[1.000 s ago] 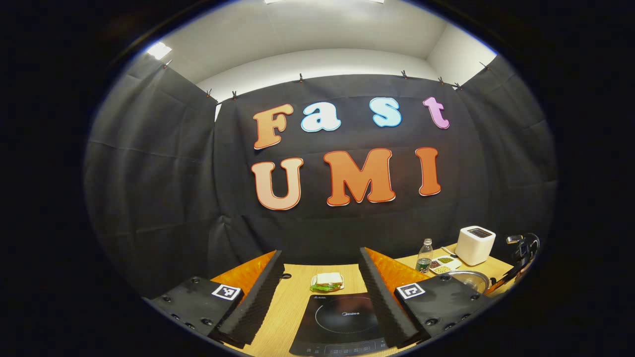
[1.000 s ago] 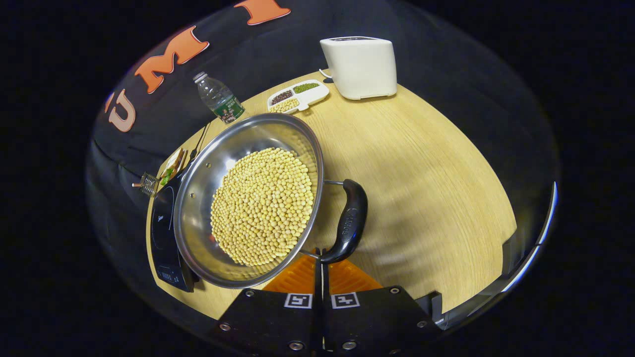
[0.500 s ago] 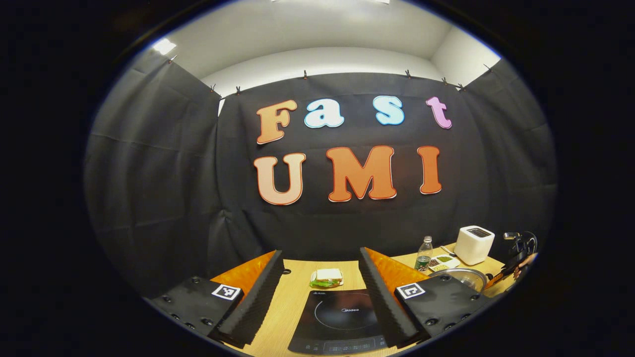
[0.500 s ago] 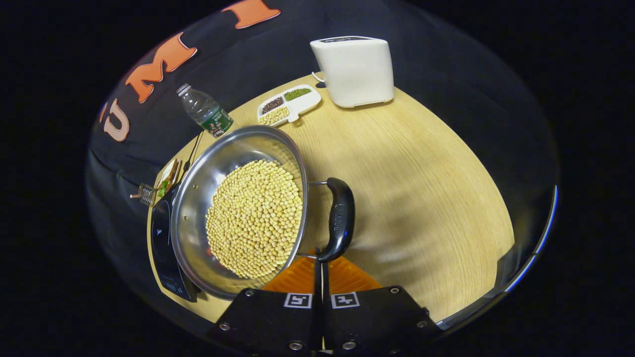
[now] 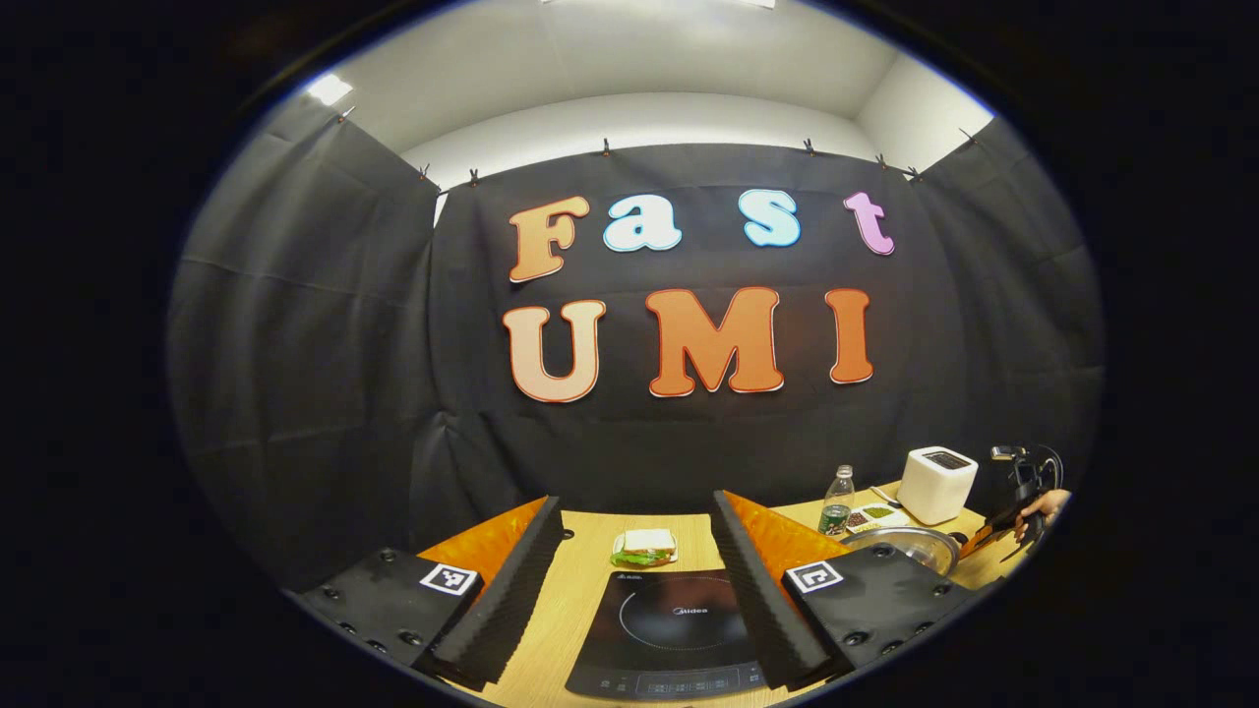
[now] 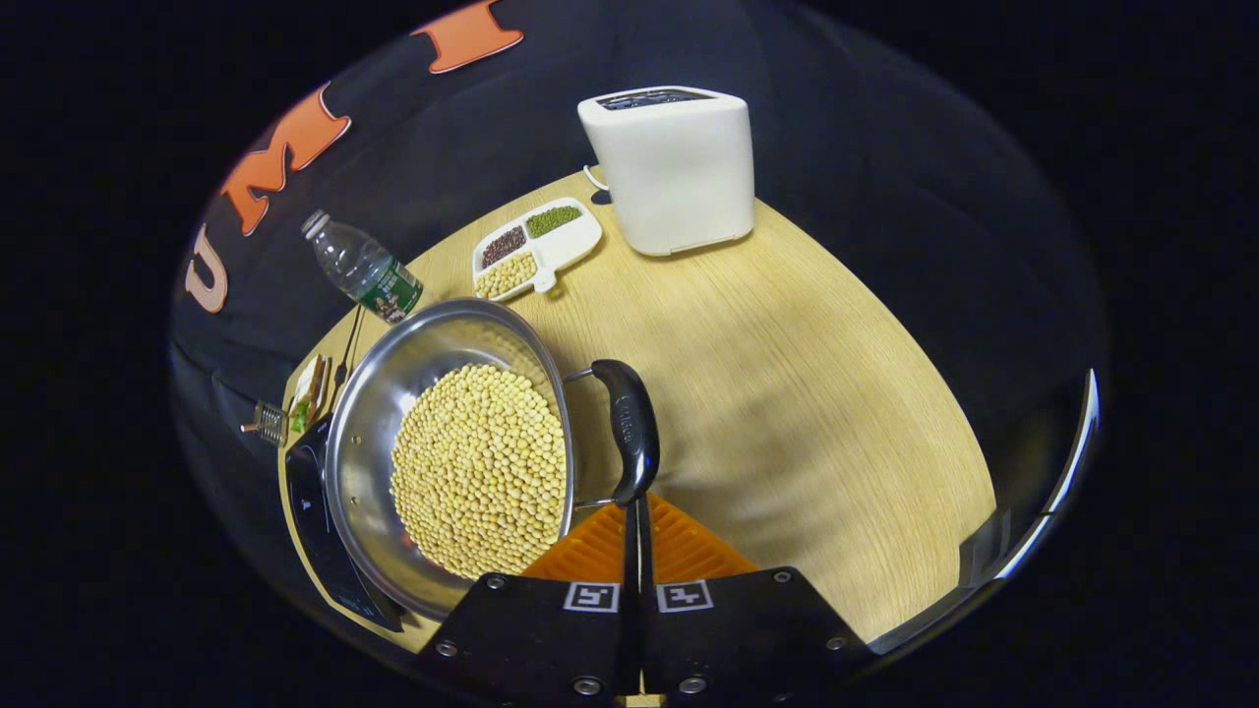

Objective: First push the handle of the pot to place it horizontally, then grasp the pot with both hands and set it on the induction cooktop.

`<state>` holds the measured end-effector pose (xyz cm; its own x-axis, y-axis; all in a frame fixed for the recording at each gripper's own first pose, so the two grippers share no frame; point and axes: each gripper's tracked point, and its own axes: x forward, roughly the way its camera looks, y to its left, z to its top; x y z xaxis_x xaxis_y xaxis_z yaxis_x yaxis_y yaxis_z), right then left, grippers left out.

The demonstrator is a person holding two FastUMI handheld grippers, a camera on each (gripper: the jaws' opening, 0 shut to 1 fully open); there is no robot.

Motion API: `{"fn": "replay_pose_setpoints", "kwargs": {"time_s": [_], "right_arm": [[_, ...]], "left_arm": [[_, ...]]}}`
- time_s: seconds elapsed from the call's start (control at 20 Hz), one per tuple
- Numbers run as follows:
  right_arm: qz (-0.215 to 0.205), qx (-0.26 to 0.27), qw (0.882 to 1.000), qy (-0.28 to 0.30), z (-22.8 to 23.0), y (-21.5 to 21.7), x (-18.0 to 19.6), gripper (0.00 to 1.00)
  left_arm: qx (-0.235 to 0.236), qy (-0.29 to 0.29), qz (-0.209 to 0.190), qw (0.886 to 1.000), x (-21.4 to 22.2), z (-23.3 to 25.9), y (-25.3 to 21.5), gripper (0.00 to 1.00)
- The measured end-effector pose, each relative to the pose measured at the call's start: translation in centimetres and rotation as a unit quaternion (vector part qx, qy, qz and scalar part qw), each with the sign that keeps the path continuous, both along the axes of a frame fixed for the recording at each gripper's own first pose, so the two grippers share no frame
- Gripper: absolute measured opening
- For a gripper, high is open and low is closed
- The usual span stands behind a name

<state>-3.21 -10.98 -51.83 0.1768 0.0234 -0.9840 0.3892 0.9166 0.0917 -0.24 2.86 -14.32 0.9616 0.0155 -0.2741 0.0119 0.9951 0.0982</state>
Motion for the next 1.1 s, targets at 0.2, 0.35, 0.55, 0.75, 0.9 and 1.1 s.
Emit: {"fn": "replay_pose_setpoints", "kwargs": {"time_s": [0.2, 0.35, 0.55, 0.75, 0.9, 1.1], "right_arm": [[-0.001, -0.019, 1.000, 0.002, -0.4, -0.4, 1.6, 0.00], [0.008, -0.023, 1.000, -0.004, -0.7, 0.4, 2.7, 0.00], [0.022, -0.032, 0.999, -0.015, -0.4, 0.2, 3.4, 0.00], [0.044, -0.027, 0.998, -0.043, 1.7, -0.2, 3.6, 0.01], [0.070, -0.031, 0.994, -0.082, 4.7, -0.4, 4.1, 0.13], [0.109, -0.023, 0.987, -0.119, 8.4, 0.5, 4.4, 0.42]], "left_arm": [[-0.001, 0.012, 0.000, 1.000, -0.3, -1.2, -0.5, 0.99], [-0.016, 0.027, -0.005, 0.999, -0.6, -2.7, -1.6, 1.00], [-0.015, 0.056, -0.013, 0.998, -0.5, -5.1, -3.7, 0.99], [-0.029, 0.090, -0.033, 0.995, 0.5, -7.7, -7.2, 1.00], [-0.044, 0.123, -0.058, 0.990, 1.5, -9.9, -10.9, 1.00], [-0.058, 0.177, -0.089, 0.979, 2.5, -13.2, -15.3, 0.99]]}}
